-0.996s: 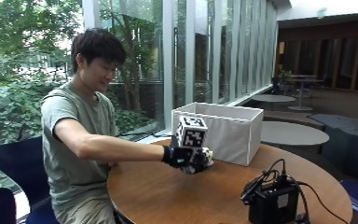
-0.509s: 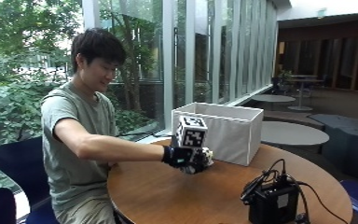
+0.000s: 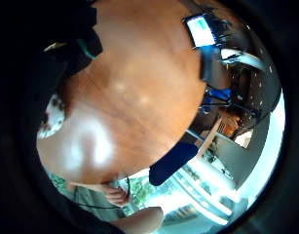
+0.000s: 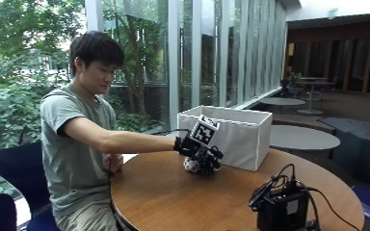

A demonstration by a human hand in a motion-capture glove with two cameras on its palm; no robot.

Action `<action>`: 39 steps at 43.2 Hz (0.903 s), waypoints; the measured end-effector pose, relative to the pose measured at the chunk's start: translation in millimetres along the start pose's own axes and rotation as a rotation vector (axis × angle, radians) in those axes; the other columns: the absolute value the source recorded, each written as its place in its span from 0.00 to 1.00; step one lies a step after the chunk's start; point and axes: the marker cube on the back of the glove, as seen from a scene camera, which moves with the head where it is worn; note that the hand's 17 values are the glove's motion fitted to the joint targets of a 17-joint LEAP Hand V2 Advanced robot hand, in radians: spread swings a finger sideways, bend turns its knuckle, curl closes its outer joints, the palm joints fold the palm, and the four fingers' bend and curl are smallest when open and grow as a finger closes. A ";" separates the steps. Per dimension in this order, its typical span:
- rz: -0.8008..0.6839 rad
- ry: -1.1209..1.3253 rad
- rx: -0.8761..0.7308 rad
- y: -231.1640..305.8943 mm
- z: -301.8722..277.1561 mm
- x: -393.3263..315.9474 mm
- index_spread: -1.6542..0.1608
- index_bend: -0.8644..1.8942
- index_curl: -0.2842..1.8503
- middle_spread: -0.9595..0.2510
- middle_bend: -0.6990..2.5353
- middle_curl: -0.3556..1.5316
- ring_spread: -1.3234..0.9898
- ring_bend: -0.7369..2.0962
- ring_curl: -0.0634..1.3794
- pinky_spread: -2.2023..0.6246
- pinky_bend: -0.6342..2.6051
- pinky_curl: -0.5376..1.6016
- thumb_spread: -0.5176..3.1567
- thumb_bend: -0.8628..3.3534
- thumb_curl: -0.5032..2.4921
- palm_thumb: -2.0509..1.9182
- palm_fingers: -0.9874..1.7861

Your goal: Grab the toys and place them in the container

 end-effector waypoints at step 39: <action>0.030 -0.254 0.049 -20.3 2.2 -13.6 0.77 0.45 0.13 0.62 0.52 0.55 0.43 0.70 0.41 0.65 0.50 0.42 0.37 0.27 0.41 0.69 0.72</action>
